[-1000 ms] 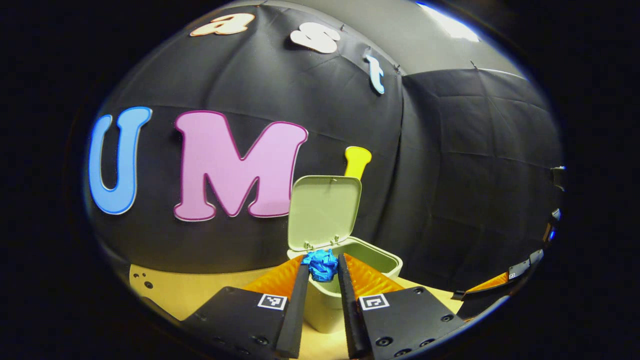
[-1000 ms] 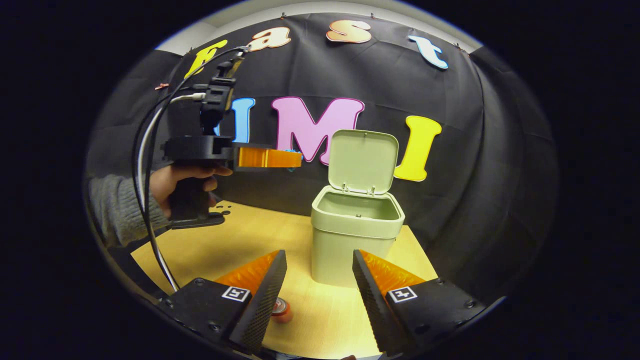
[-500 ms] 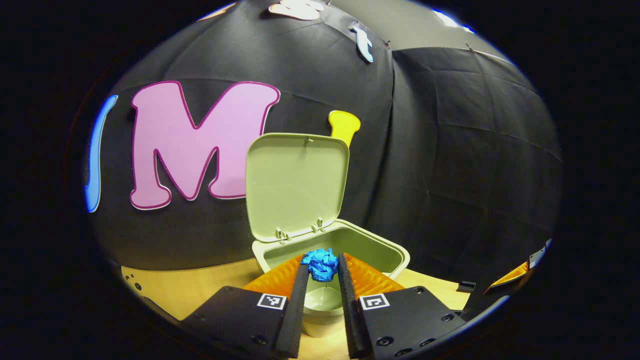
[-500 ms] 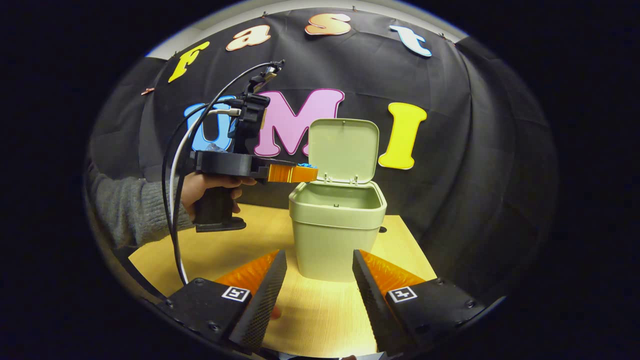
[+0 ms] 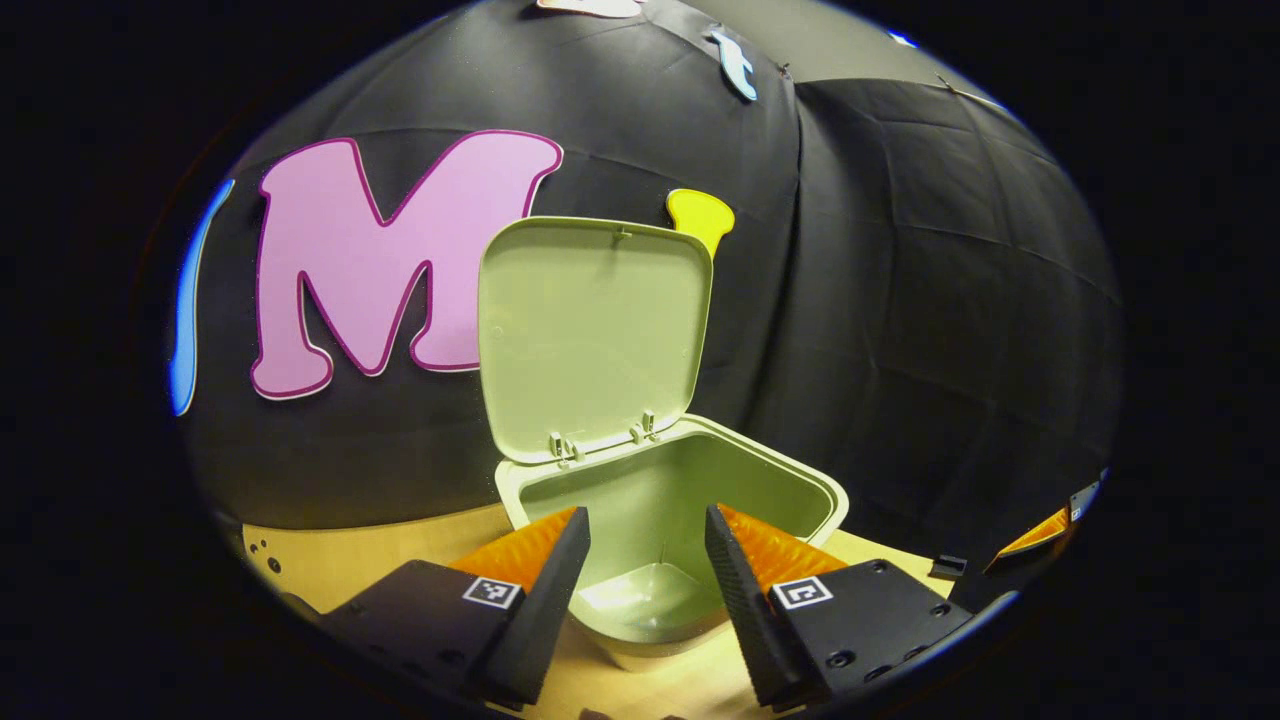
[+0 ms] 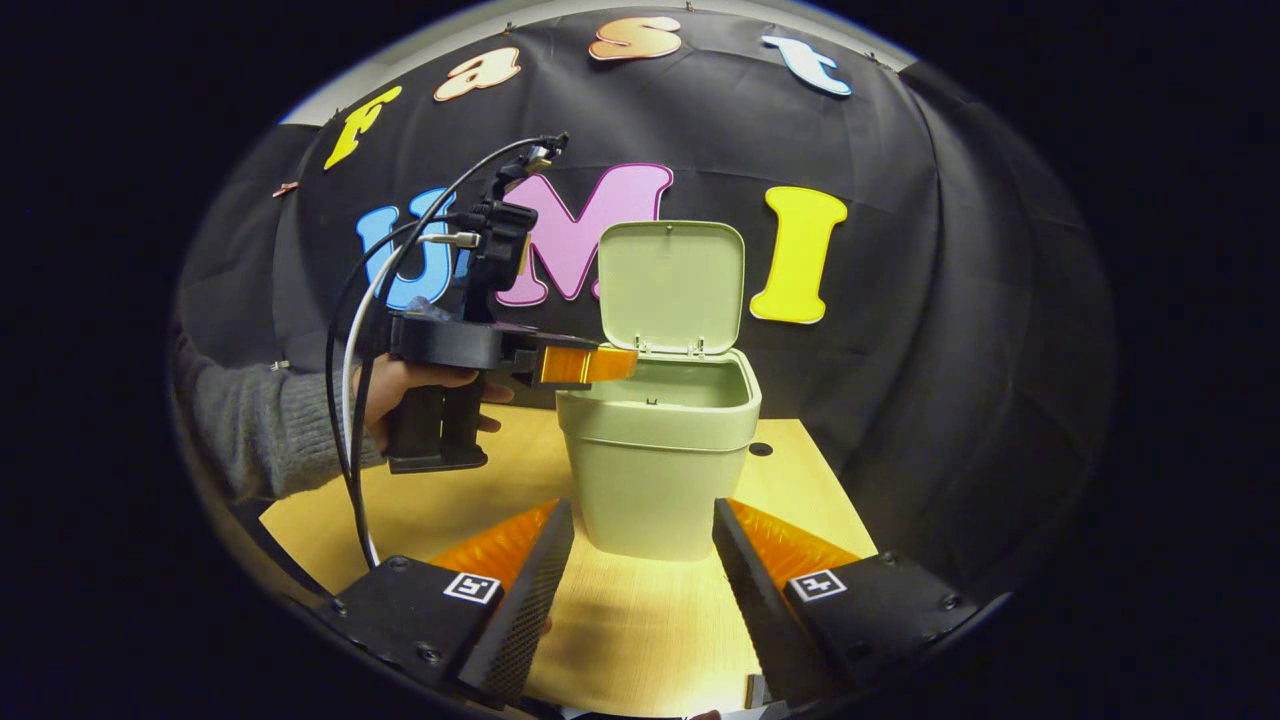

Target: Press the lid of the desktop garbage bin to open it, pick up the crumpled paper on the desktop and throw it into the bin, then pick up the pop can on the desktop and drop it into the bin, and finally close the garbage bin lid.

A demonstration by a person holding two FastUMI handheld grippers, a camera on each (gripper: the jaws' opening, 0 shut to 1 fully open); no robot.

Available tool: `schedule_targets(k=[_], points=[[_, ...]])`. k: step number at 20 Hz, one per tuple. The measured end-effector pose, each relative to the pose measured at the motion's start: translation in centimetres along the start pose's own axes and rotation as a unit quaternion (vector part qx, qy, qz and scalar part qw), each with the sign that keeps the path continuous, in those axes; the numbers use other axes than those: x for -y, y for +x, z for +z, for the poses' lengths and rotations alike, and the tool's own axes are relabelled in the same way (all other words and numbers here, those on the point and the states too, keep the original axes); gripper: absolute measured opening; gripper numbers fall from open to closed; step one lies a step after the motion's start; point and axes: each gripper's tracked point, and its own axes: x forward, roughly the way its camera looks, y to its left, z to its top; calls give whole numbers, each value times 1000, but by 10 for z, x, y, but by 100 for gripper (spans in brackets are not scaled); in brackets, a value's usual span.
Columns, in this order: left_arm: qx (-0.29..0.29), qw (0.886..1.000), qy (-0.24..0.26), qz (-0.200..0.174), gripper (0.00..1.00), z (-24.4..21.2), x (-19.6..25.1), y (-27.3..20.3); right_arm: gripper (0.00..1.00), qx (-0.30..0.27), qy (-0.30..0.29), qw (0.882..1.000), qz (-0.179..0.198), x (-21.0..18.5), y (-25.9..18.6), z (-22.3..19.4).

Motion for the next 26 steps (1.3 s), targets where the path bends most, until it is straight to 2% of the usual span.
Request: schedule_targets(k=[5,14,18,26], points=[[25,999,5,38,87,13,-25,-38,92,3,1,1000,16,-18,-5,0],[64,993,10,94,87,26,-52,-147,95,-30,-9,997,71,-79,-2,-38],[63,992,-14,112,87,10,-64,-195,95,-53,-30,994,92,-99,6,-63],[48,982,-54,177,87,-32,-109,-274,96,-105,-48,986,120,-131,37,-111]])
